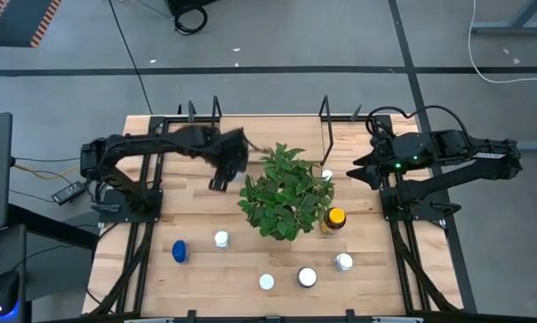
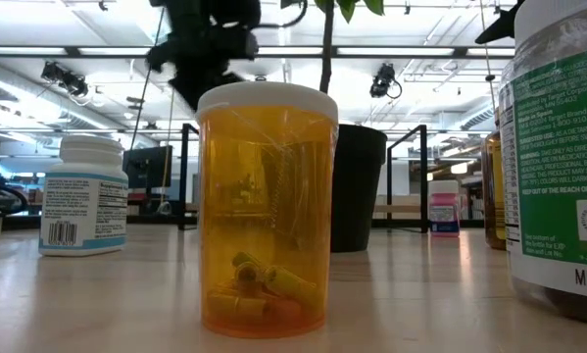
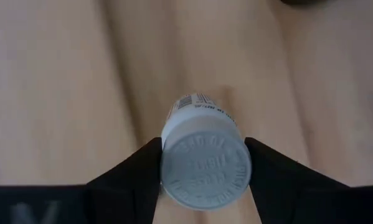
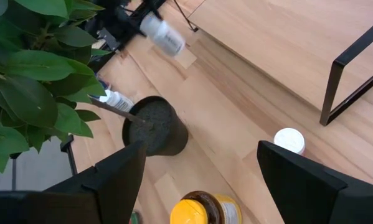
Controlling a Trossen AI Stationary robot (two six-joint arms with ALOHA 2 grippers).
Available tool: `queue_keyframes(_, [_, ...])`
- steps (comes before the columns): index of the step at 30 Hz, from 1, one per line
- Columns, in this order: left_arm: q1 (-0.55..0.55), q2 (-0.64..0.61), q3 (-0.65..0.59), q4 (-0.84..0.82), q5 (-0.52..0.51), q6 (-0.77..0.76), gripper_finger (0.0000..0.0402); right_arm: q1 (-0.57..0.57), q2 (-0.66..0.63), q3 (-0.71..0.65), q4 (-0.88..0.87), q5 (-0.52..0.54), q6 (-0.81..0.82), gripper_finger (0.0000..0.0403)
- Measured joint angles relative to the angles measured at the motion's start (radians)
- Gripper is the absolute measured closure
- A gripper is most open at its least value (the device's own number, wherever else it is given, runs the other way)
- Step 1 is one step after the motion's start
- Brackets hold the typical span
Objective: Pick and place medicine bottles onto shelf by color
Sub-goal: Put the white pill bottle on the shelf
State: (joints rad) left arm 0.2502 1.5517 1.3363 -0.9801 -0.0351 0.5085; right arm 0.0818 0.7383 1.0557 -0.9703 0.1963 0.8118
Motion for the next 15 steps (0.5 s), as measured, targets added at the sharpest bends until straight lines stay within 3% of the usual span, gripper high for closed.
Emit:
queue_keyframes(7, [0.171, 0.047, 0.199, -0.061, -0.006, 0.000, 0.0201, 0.000, 0.000, 0.000, 0.000, 0.000, 0.002, 0.0087])
queue_keyframes(15, [0.287, 0.298, 0.594, -0.293, -0.036, 0.060, 0.0201, 0.000, 0.000, 0.000, 0.001, 0.011, 0.037, 0.0087])
